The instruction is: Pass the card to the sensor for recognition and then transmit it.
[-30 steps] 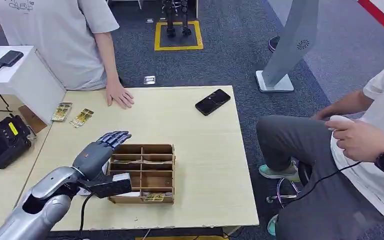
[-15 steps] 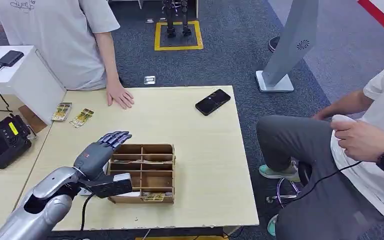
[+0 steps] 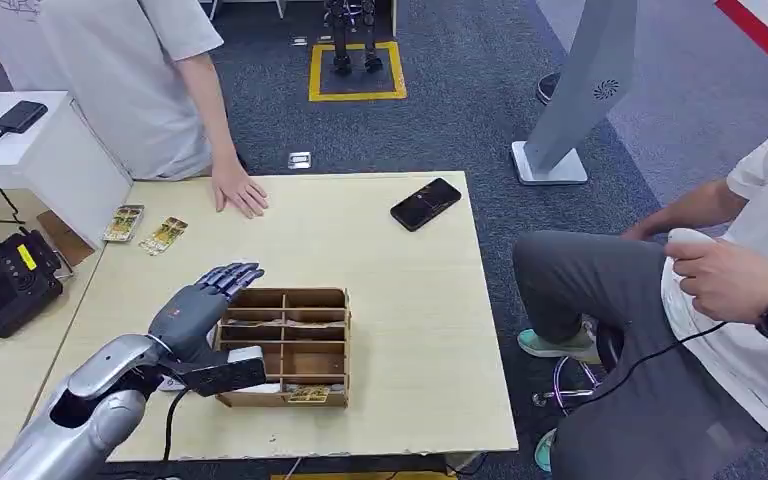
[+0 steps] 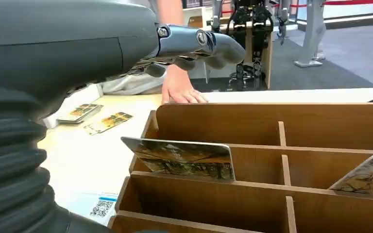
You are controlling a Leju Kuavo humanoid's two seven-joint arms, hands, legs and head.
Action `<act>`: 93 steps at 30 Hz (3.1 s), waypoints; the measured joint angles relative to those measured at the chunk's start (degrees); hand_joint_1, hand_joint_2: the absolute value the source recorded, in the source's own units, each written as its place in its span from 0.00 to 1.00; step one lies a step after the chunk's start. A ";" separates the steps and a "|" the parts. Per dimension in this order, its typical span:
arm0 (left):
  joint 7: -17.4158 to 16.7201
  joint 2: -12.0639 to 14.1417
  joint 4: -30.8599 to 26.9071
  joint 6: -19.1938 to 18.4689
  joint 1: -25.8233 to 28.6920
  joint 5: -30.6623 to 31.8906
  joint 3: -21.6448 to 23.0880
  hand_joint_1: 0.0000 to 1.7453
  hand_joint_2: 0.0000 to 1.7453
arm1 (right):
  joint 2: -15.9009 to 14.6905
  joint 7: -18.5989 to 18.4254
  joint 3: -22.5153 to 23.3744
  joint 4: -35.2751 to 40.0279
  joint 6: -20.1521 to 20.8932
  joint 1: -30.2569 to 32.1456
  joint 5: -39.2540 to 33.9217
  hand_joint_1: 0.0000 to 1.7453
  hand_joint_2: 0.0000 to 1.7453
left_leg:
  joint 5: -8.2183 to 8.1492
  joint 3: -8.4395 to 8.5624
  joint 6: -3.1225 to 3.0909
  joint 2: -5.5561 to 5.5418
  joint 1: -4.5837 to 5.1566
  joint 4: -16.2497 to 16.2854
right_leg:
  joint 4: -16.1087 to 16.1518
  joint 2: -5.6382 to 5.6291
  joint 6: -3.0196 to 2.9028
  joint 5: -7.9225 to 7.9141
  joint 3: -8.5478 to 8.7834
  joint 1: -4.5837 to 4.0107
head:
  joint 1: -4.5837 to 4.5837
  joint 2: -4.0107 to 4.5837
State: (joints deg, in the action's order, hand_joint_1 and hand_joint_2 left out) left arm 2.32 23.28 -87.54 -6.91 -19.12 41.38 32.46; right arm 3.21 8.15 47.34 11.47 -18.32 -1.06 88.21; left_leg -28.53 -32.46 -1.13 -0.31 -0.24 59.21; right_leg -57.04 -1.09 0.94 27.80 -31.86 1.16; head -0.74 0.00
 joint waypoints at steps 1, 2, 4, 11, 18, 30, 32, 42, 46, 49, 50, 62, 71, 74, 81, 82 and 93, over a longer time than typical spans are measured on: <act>0.02 0.00 0.00 0.00 0.01 0.00 0.00 1.00 1.00 | 0.00 0.00 0.00 0.00 0.00 0.00 0.00 0.00 0.00 | 0.00 0.00 0.00 0.00 0.00 0.00 | 0.00 0.00 0.00 0.00 0.00 0.00 | 0.00 0.00; 0.02 0.00 0.00 0.00 0.01 0.00 -0.02 1.00 1.00 | 0.00 0.00 0.00 0.00 0.00 -0.01 0.00 0.00 0.00 | 0.00 0.00 0.00 0.00 0.00 0.00 | 0.00 0.00 0.00 0.00 0.00 0.00 | 0.00 0.00; 0.20 0.02 0.00 -0.02 0.04 -0.29 -0.02 1.00 1.00 | 0.00 0.00 0.00 0.00 0.00 0.00 0.00 0.00 0.00 | 0.00 0.00 0.00 0.00 0.00 0.00 | 0.00 0.00 0.00 0.00 0.01 0.00 | 0.00 0.00; 0.74 0.13 0.00 0.15 0.02 -1.03 -0.04 1.00 1.00 | 0.02 0.00 -0.02 0.00 0.00 0.00 0.00 0.00 0.00 | 0.00 0.00 0.00 0.00 0.00 0.00 | 0.00 0.01 0.00 0.00 0.02 0.00 | 0.00 0.00; 0.81 0.20 0.00 0.02 0.04 -1.03 -0.04 1.00 1.00 | 0.02 0.00 -0.02 0.00 0.00 0.01 0.00 0.00 0.00 | 0.00 0.01 0.00 0.00 0.00 0.00 | 0.00 0.00 0.00 0.00 0.02 0.00 | 0.02 0.00; 1.14 0.44 -0.02 0.07 0.00 -1.05 -0.04 1.00 1.00 | 0.02 0.00 -0.02 0.00 0.00 0.00 0.00 0.00 0.00 | 0.02 0.03 -0.02 -0.04 -0.01 0.00 | 0.00 0.04 0.00 0.00 0.05 0.00 | 0.00 0.00; 1.14 0.44 -0.02 0.04 0.00 -1.05 -0.04 1.00 1.00 | 0.02 0.00 -0.02 0.00 0.00 0.01 0.00 0.00 0.00 | 0.02 0.03 -0.02 -0.03 0.00 0.00 | 0.00 0.04 0.00 0.00 0.06 0.01 | -0.02 0.00; 1.40 0.46 -0.07 0.09 0.00 -0.92 -0.04 1.00 1.00 | 0.02 0.20 -0.02 0.00 0.00 0.01 0.00 0.00 0.00 | 0.03 0.05 -0.01 -0.04 0.00 0.00 | -0.01 0.04 0.00 0.00 0.08 0.00 | 0.00 0.00; 1.77 0.55 -0.09 -0.15 0.00 -0.87 -0.04 1.00 1.00 | 0.02 0.26 -0.02 0.00 0.00 0.00 0.00 0.00 0.00 | 0.03 0.06 -0.01 -0.04 0.00 0.00 | -0.01 0.04 0.00 0.00 0.08 0.00 | 0.00 0.00; 2.01 0.76 -0.09 -0.39 0.00 -1.16 -0.04 1.00 1.00 | 0.02 0.26 -0.04 0.00 0.00 0.00 0.00 0.00 0.00 | 0.03 0.06 -0.01 -0.03 0.00 0.00 | -0.01 0.03 0.00 0.00 0.08 0.00 | 0.00 0.00; 2.03 0.89 -0.11 -0.46 0.00 -1.18 -0.04 1.00 1.00 | 0.02 0.26 -0.04 0.00 0.00 0.00 0.00 0.00 0.00 | 0.03 0.06 -0.01 -0.03 0.00 0.00 | -0.01 0.03 0.00 0.00 0.08 0.00 | 0.00 0.00; 2.43 1.03 -0.68 0.15 0.17 -1.99 -0.07 1.00 1.00 | 0.02 0.35 -0.04 0.00 0.00 0.00 0.00 0.00 0.00 | 0.03 0.06 -0.01 -0.03 0.00 0.00 | -0.01 0.04 0.00 0.00 0.08 -0.01 | 0.00 0.00; 2.43 1.07 -0.70 0.15 0.19 -2.01 -0.09 1.00 1.00 | 0.02 0.35 -0.04 0.00 0.00 0.00 0.00 0.00 0.00 | 0.03 0.06 -0.01 -0.03 0.00 0.00 | -0.01 0.03 0.00 0.00 0.08 -0.01 | 0.00 0.00; 2.43 1.07 -0.85 0.28 0.20 -2.05 -0.11 1.00 1.00 | 0.02 0.35 -0.04 0.00 0.00 0.00 0.00 0.00 0.00 | 0.03 0.06 -0.01 -0.03 0.00 0.00 | -0.01 0.03 0.00 0.00 0.08 -0.01 | 0.00 0.00; 2.62 2.03 -2.86 0.35 0.20 -3.04 -1.71 1.00 1.00 | 0.02 0.39 -0.04 0.00 -0.02 0.01 -0.02 0.00 0.00 | 0.03 0.04 0.00 -0.03 -0.01 0.00 | -0.01 0.03 0.00 0.00 0.06 -0.02 | 0.00 0.00; 2.69 2.03 -3.38 0.37 0.21 -3.17 -2.03 1.00 1.00 | 0.02 0.42 -0.04 0.00 -0.02 0.01 -0.02 0.00 0.00 | 0.03 0.04 0.00 -0.05 -0.02 0.00 | -0.02 0.04 0.00 0.00 0.06 -0.02 | 0.00 0.00; 3.91 2.36 -8.65 1.25 0.83 -3.26 -3.04 1.00 1.00 | 0.09 0.68 0.00 0.00 -0.26 0.04 -0.09 0.00 0.00 | 0.03 0.03 -0.01 -0.05 -0.01 0.00 | -0.01 0.04 0.00 0.00 0.06 0.00 | 0.00 0.00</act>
State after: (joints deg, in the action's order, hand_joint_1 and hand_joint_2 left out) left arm 6.23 25.64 -96.19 -5.66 -18.29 38.12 29.42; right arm 3.30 8.83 47.34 11.47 -18.58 -1.02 88.13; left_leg -28.50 -32.43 -1.14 -0.35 -0.25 59.21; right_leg -57.04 -1.05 0.94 27.80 -31.80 1.16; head -0.74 0.00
